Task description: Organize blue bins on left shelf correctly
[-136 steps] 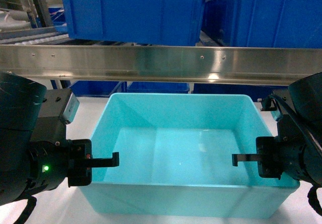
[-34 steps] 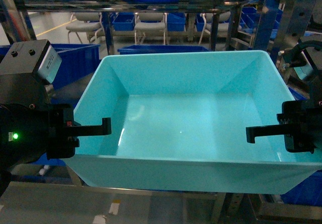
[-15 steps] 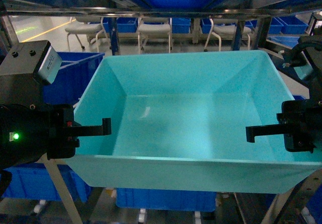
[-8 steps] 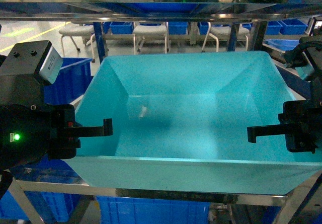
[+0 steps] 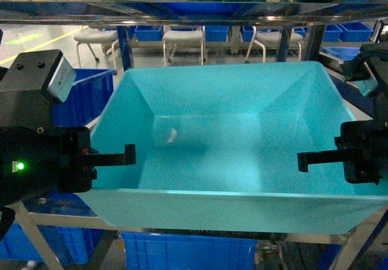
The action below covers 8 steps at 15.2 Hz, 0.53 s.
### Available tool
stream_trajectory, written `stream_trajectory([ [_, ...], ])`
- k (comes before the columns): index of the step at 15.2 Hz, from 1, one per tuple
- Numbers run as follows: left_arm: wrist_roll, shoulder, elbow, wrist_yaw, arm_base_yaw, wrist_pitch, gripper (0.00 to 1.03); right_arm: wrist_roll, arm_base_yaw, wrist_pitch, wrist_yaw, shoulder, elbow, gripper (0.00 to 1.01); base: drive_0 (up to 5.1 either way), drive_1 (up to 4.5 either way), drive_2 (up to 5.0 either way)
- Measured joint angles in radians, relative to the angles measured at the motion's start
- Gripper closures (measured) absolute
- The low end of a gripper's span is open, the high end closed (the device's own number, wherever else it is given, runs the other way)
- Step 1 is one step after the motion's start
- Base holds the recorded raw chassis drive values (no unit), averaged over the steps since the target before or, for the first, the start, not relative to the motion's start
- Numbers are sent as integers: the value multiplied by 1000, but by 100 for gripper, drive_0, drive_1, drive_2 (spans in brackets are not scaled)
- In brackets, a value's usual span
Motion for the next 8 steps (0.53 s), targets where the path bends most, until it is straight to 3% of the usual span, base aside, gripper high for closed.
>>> stream_trajectory([
  [2,0,0,0,1,3,0,101,0,4,-3,1,0,0,99,-147,-147,258],
  [8,0,0,0,1,3,1,101,0,5,-2,1,0,-2,99,-5,-5,-5],
])
